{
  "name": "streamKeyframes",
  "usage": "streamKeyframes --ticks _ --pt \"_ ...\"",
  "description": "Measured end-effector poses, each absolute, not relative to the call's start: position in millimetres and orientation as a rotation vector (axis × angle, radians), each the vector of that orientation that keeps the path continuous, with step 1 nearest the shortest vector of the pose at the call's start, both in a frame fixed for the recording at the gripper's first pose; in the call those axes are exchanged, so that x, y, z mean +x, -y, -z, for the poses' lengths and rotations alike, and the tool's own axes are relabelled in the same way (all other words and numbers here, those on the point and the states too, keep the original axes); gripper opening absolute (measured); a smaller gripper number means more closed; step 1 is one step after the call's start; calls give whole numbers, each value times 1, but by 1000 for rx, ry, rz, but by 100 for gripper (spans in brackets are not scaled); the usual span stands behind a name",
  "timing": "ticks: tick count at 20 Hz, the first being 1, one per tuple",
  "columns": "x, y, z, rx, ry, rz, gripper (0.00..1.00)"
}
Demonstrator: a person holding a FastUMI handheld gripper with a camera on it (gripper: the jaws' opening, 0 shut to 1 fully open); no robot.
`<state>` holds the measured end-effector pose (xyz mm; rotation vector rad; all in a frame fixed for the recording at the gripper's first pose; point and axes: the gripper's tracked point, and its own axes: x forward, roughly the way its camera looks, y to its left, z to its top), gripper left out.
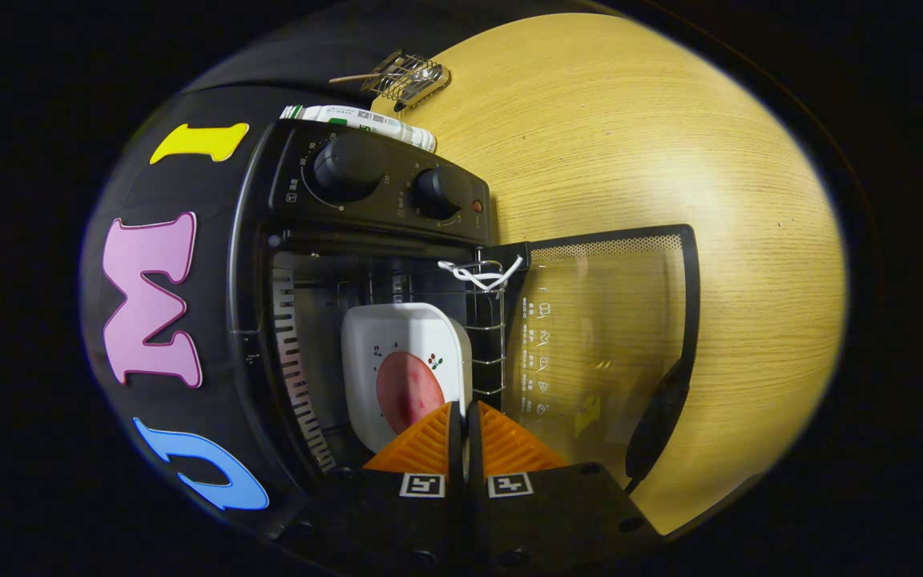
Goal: Open the toaster oven, put the food inside, and close the toaster oven door.
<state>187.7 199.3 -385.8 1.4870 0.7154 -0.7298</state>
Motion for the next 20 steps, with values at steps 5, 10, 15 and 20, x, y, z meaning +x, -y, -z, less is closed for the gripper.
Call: streamKeyframes --ticks 5,10,15,20 --pt "199 -202 388 1550 -709 711 7" --pt "204 -202 379 1613 -707 640 33" --pt "173 -214 365 1588 -827 560 99" --pt "128 -213 339 1469 -935 413 99"
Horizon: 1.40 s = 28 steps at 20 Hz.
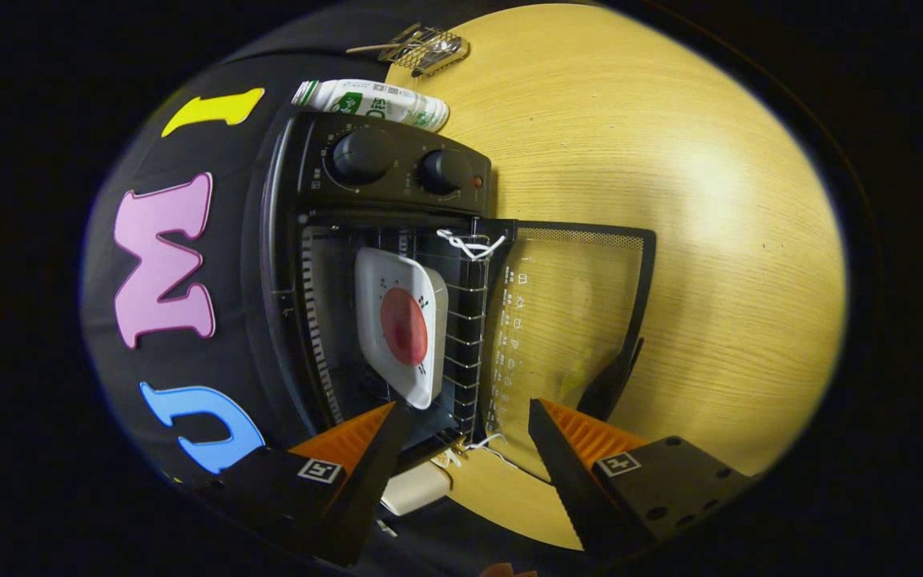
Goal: Open the toaster oven, put the food inside, and close the toaster oven door.
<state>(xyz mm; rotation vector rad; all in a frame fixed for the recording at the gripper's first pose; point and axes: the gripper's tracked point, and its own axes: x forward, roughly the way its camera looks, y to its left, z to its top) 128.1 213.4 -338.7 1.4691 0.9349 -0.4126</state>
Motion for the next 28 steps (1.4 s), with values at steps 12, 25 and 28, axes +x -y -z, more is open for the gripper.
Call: streamKeyframes --ticks 12,25,28 --pt "32 -214 285 710 -925 -115 98" --pt "21 -215 401 157 -983 -133 99" --pt "32 -219 417 143 -1011 -106 99"
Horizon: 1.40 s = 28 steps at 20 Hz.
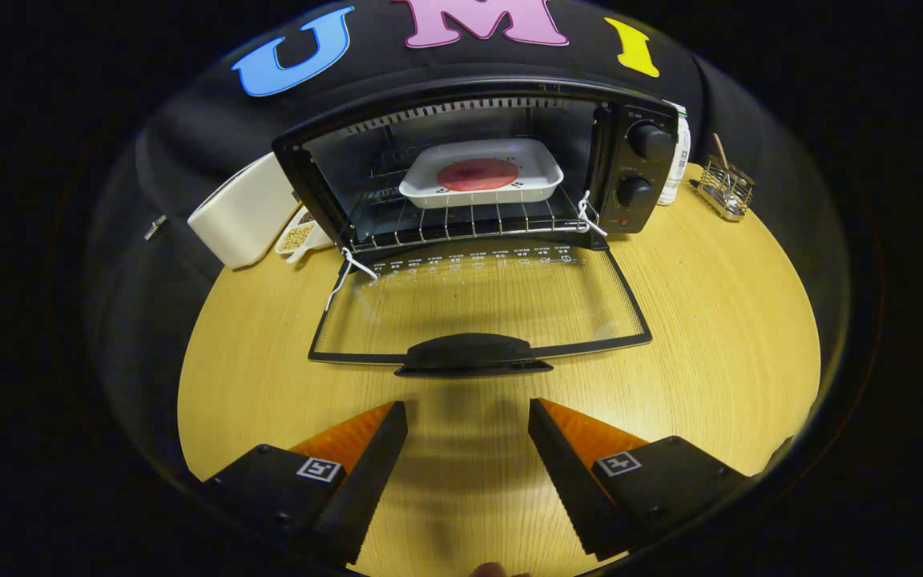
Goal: Open the toaster oven, put the food inside, and close the toaster oven door.
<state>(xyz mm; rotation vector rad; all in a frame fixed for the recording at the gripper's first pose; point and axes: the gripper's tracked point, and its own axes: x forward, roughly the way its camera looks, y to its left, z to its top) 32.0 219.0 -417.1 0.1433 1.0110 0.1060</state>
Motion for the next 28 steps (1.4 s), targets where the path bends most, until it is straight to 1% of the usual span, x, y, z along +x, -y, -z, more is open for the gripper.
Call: streamKeyframes --ticks 8,13,18,28 --pt "47 -217 440 138 -1051 -46 99" --pt "50 -216 435 95 -1044 -55 99" --pt "47 -216 416 125 -1013 -58 99" --pt "66 -216 339 201 -872 -69 99"
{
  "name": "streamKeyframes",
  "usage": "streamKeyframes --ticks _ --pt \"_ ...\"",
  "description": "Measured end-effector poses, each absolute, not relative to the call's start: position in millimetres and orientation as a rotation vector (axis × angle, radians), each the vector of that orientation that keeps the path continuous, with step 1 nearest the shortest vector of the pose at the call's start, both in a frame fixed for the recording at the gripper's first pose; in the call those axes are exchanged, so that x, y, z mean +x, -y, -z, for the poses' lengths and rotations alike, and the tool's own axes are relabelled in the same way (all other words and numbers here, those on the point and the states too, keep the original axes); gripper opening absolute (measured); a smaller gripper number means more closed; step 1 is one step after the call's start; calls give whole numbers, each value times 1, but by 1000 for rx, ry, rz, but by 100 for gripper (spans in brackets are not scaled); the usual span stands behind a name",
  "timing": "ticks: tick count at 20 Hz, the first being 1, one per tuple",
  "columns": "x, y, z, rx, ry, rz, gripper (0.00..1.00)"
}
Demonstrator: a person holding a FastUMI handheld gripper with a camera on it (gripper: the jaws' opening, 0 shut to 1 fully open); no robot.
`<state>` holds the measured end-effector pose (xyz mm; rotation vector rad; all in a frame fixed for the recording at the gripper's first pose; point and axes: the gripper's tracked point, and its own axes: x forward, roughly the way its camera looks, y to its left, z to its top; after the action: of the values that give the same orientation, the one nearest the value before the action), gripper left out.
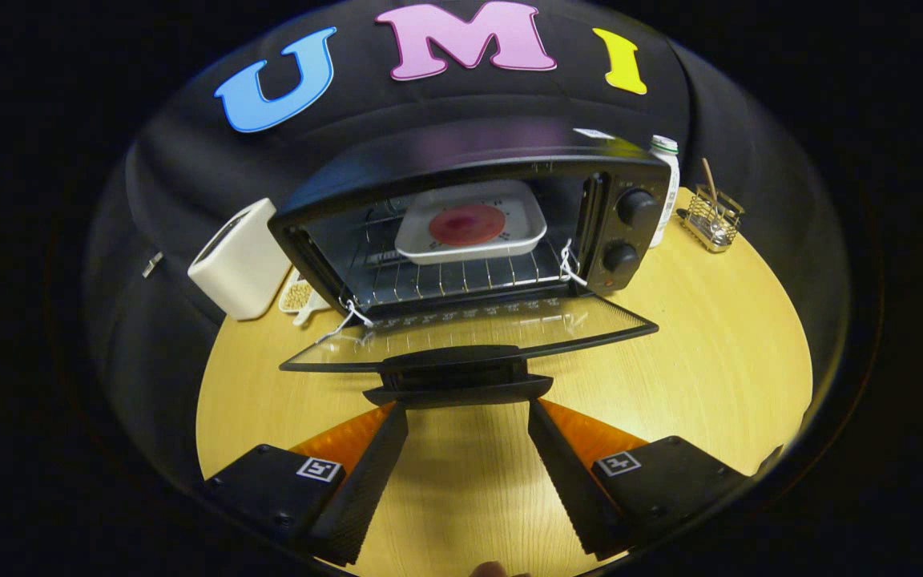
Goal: Open the toaster oven, put the food inside, and close the toaster oven door.
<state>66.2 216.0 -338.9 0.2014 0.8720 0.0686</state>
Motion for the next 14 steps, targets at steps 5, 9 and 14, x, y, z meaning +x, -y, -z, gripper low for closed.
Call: streamKeyframes --ticks 5,9,14 --pt "94 -213 298 208 -778 -83 99" --pt "117 -213 282 209 -736 -77 99" --pt "130 -209 270 220 -695 -78 99"
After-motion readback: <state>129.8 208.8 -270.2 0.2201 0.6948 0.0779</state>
